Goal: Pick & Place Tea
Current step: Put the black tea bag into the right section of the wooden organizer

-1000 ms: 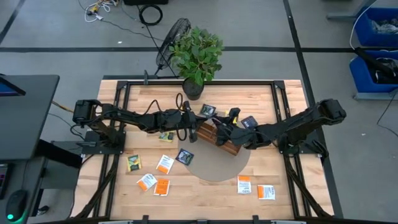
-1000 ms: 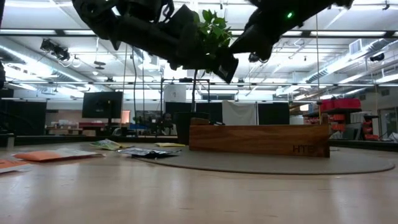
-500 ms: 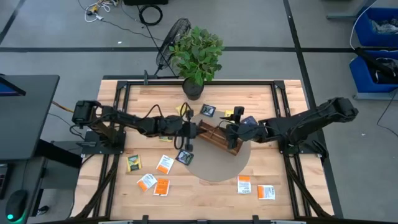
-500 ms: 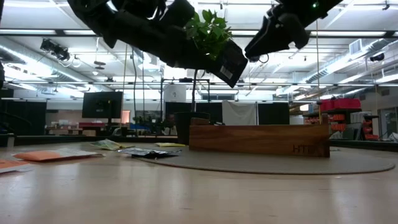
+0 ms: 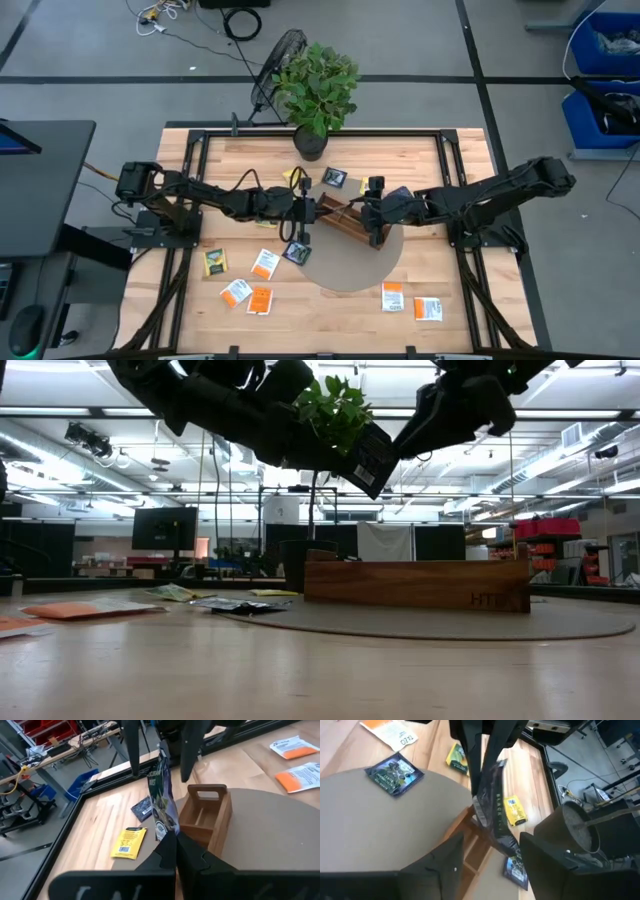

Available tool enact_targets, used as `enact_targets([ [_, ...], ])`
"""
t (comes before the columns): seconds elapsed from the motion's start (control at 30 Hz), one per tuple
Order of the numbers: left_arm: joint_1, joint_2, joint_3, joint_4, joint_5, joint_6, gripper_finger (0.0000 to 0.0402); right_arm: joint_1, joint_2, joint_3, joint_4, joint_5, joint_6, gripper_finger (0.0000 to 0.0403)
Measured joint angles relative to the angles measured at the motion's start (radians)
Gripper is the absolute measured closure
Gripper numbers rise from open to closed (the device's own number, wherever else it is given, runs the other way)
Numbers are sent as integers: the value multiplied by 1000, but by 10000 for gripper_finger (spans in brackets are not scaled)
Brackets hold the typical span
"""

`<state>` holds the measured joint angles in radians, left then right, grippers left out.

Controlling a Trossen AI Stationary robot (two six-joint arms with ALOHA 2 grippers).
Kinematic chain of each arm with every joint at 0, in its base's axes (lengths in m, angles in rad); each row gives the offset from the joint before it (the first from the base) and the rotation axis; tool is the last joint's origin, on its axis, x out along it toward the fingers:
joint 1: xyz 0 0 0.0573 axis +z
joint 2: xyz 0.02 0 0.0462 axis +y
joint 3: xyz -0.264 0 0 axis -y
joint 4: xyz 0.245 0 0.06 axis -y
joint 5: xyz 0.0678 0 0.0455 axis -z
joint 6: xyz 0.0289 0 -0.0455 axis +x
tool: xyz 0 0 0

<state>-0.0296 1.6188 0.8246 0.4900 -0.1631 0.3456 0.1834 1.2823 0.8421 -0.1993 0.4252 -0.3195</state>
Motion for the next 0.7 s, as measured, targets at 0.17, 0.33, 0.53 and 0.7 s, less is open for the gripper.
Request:
enact_targets([
  [0.17,-1,0,0,1,0,1,399,-2,2,0,29,0,-20,219],
  [0.33,-1,0,0,9,0,1,399,-12,2,0,50,-1,-40,252],
  [0.53,-1,0,0,14,0,2,399,-48,2,0,41,-93,-30,329],
  [0.7,-1,0,0,14,0,-3,399,-59,2,0,41,-112,-33,395],
])
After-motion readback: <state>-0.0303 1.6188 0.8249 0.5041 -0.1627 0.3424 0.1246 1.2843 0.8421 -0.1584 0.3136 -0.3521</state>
